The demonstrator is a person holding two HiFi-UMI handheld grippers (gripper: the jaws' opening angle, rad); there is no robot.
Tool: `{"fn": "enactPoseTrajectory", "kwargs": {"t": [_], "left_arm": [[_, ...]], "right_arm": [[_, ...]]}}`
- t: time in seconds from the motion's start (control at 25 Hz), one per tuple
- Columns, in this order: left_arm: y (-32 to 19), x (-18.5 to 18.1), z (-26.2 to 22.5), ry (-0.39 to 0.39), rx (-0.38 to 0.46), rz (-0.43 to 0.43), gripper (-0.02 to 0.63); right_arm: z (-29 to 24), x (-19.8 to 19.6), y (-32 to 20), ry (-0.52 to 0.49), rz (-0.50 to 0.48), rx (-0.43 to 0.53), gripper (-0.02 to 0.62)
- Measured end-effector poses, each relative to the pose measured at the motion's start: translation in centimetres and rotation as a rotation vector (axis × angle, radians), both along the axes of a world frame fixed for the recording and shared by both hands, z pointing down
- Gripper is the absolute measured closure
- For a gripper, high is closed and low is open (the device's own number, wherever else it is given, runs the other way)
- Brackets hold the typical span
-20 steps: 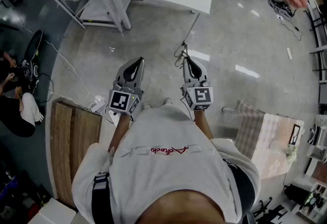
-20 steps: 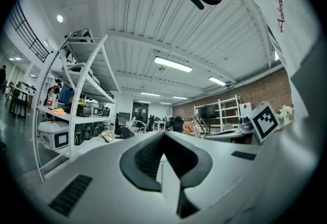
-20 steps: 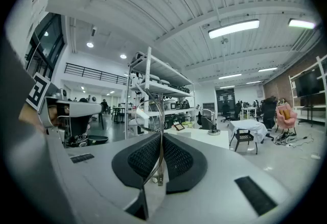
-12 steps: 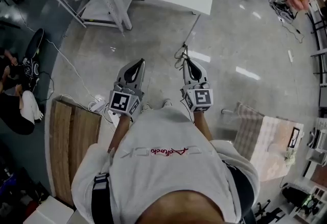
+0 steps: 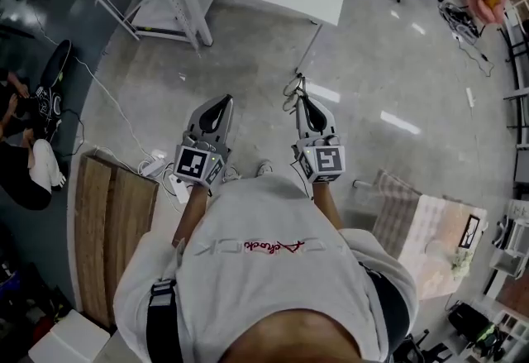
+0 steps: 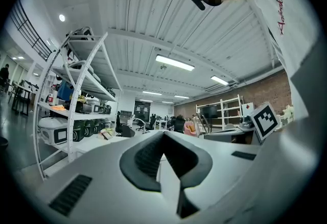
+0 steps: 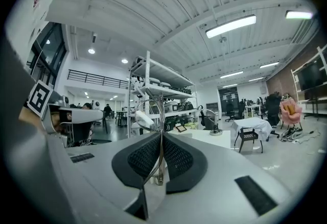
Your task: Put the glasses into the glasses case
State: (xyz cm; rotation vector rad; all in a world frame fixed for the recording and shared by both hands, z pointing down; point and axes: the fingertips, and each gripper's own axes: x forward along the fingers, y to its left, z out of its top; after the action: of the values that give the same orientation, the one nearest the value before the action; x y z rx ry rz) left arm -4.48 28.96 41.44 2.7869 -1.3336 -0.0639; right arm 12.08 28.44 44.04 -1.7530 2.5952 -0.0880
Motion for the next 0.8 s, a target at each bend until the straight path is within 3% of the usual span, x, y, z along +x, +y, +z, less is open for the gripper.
{"fn": "enactPoseTrajectory", "kwargs": {"t": [0.8], "left_arm": [[-1.4, 3.8, 1.5, -0.021, -0.022, -0.058, 0.598]], "right_arm": [[1.2, 3.3, -1.6, -0.011, -0.071, 0.002, 0.580]]}}
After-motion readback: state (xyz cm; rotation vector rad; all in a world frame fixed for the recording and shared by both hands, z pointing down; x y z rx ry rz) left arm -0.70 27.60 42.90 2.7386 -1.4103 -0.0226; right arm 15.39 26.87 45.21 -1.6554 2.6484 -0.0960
